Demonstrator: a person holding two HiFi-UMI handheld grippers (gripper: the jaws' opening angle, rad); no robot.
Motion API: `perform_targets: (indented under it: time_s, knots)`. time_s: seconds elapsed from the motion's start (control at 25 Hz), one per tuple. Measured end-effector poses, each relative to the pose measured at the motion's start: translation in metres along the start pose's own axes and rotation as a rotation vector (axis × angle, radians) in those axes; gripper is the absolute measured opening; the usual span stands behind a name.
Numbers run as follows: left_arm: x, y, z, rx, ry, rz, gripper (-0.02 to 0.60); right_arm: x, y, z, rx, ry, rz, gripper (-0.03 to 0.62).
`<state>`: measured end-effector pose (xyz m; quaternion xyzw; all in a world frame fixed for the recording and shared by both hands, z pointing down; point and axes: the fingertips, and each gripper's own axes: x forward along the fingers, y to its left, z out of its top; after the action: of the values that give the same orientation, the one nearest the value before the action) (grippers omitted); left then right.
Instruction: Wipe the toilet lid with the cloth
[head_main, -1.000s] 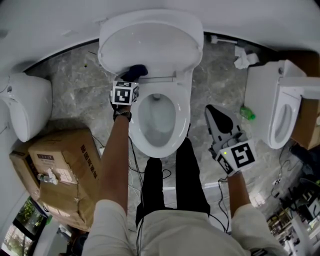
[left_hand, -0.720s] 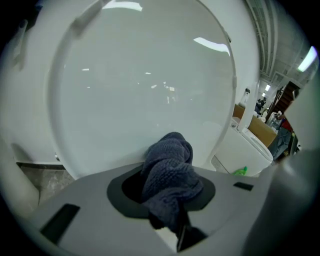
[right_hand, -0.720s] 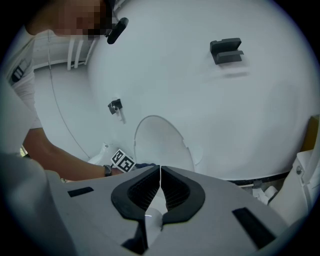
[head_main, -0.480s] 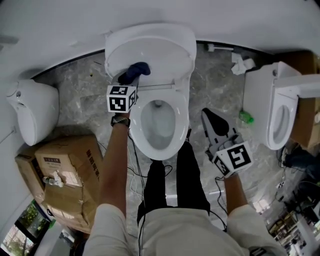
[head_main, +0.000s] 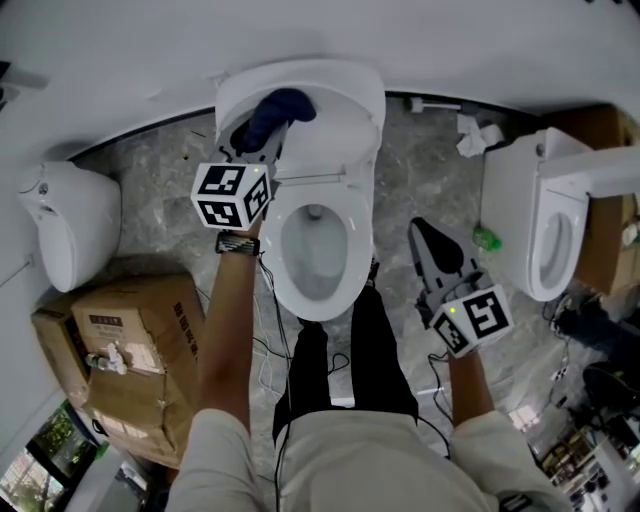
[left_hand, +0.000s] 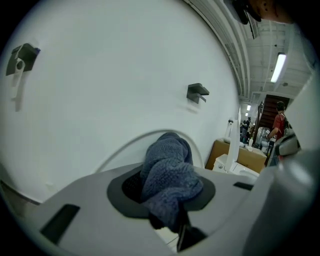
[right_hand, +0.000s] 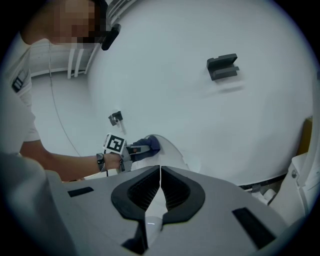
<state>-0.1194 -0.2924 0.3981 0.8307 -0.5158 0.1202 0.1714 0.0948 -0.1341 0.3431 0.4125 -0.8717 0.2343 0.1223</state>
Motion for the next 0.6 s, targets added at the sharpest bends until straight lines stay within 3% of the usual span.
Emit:
perform_targets:
  time_s: [0.12, 0.28, 0.44, 0.6]
  knots:
    - [0.007, -0.011, 0.005, 0.06, -0.001, -0.024, 0.115, 0.0, 0.0, 0.002, -0.007, -0.001, 0.004, 0.03]
    - [0.022, -0.017, -0.021, 0.068, 0.016, -0.062, 0.115, 0.001, 0.002, -0.007, -0.01, 0.022, 0.021, 0.03]
    - [0.026, -0.016, -0.029, 0.051, -0.077, -0.06, 0.11, 0.007, -0.003, -0.021, 0.009, 0.052, 0.03, 0.029]
    - [0.026, -0.017, -0.033, 0.076, -0.094, -0.026, 0.11, 0.011, -0.01, -0.03, 0.019, 0.075, 0.037, 0.029]
